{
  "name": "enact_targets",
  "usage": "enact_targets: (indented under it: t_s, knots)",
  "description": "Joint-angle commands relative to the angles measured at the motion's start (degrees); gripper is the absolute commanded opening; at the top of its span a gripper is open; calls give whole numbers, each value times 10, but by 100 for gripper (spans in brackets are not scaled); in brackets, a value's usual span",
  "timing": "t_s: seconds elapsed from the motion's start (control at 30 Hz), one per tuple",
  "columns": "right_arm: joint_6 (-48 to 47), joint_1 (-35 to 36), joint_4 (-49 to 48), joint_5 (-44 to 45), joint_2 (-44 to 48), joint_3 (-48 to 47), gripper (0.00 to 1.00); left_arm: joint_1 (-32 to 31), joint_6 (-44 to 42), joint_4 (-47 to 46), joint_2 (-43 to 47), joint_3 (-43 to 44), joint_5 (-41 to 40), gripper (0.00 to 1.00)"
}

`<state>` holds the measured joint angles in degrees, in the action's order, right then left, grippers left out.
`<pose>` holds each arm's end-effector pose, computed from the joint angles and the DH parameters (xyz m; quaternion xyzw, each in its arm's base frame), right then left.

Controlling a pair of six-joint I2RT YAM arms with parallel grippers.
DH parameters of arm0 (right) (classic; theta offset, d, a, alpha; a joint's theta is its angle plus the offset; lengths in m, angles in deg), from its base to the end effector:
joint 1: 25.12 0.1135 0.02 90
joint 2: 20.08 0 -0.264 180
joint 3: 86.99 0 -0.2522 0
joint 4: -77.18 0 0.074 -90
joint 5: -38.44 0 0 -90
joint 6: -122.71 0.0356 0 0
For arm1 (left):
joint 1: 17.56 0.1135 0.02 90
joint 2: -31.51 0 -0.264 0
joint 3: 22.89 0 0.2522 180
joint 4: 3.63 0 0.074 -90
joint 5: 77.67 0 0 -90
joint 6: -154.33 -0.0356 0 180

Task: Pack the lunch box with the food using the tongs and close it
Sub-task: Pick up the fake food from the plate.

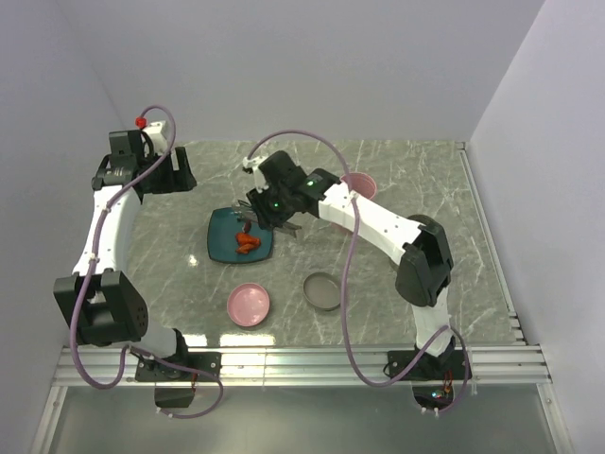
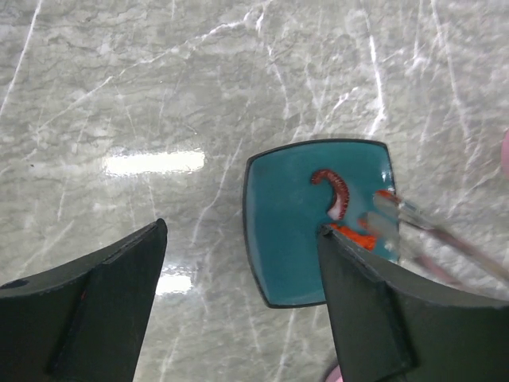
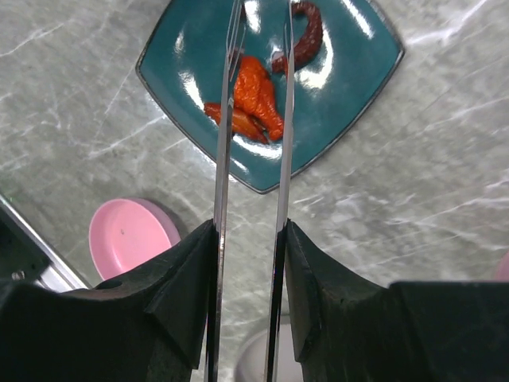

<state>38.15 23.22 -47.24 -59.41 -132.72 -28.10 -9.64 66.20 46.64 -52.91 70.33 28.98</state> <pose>0.2925 0.3360 0.3142 -0.3629 0.8551 0.2218 0.2965 0.3229 0.0346 0.3432 -0.0177 0.9038 -0.1104 0.4130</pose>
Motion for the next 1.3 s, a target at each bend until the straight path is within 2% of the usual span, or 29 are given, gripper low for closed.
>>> enact_targets:
  t_s: [0.0, 0.3, 0.7, 1.27]
  knots:
    - [47, 12, -13, 65, -2, 4, 46, 1, 28, -2, 41, -1, 3, 84]
    - [71, 26, -13, 90, -41, -2, 46, 1, 25, -11, 61, -19, 16, 85]
    - [91, 26, -7, 69, -93, -28, 47, 1, 18, -21, 71, -40, 26, 85]
    - [113, 25, -6, 64, -51, -24, 49, 1, 20, -23, 69, -44, 29, 86]
